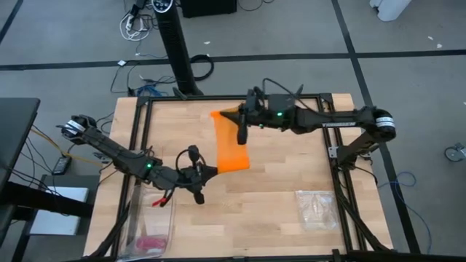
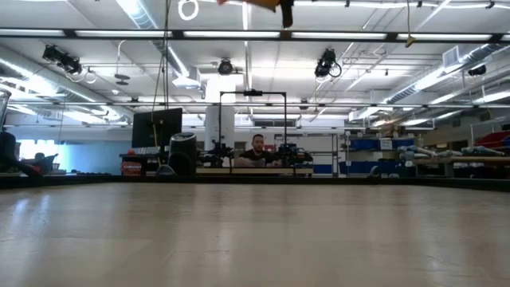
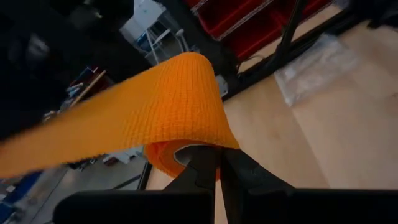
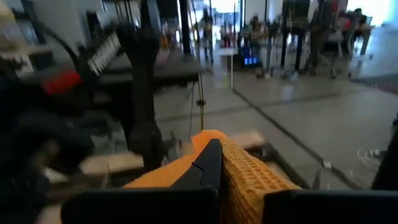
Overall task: Roll bandage
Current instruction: Roll the orange bandage
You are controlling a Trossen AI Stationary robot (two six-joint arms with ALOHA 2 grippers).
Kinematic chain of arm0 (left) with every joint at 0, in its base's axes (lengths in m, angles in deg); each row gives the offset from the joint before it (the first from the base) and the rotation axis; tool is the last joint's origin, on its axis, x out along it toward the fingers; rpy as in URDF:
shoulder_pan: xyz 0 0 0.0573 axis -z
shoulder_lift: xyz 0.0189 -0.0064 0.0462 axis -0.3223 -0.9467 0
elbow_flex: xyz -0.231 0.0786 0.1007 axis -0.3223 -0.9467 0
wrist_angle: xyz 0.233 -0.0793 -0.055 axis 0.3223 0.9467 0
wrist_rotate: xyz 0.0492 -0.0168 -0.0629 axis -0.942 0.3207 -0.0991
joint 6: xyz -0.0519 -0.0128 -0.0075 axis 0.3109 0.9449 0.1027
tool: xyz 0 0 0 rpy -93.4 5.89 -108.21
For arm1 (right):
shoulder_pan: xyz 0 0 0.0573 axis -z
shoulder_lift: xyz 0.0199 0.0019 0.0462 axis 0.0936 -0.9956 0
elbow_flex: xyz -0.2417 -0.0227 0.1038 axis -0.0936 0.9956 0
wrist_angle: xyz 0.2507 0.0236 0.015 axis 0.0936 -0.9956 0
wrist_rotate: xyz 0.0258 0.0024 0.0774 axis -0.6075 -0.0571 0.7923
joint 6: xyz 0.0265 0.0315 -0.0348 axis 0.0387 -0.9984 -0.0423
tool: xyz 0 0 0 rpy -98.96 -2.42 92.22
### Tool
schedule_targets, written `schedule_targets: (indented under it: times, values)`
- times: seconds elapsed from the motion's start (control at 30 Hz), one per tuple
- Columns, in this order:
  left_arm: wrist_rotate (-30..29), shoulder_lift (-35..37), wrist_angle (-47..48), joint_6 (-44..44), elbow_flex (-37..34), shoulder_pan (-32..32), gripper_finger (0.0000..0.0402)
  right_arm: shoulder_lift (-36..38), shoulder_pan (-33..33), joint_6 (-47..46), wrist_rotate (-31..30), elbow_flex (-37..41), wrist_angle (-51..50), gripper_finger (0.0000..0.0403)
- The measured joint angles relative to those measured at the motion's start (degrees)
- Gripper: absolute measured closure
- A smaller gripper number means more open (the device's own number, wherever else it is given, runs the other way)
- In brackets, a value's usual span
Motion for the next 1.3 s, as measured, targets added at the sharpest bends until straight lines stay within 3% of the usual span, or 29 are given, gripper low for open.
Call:
schedule_targets:
  times: [0.23,0.53,0.73,0.9,1.1,1.3]
  values:
    - [-1.6,0.0,1.7,1.4,0.1,0.0,0.0391,-3.7,0.0,-2.0,0.2,0.0,-3.4,0.0371]
    - [-1.3,0.0,1.9,3.2,0.1,0.0,0.0391,-2.6,0.0,-3.6,0.1,0.0,-5.8,0.026]
    - [-1.2,0.0,1.8,3.4,0.1,0.1,0.0391,-2.5,0.0,-5.1,0.5,0.0,-6.8,0.0211]
    - [-1.3,0.7,1.9,6.2,0.1,0.1,0.0391,1.1,0.0,-2.0,1.0,0.0,-13.1,0.0193]
    - [-1.2,2.0,4.9,10.4,0.1,0.1,0.0391,9.5,-0.1,1.9,-5.2,0.1,-26.9,0.0185]
    - [-1.2,3.8,4.9,13.9,0.8,0.1,0.0391,16.1,-3.0,0.2,0.9,7.6,-30.2,0.0186]
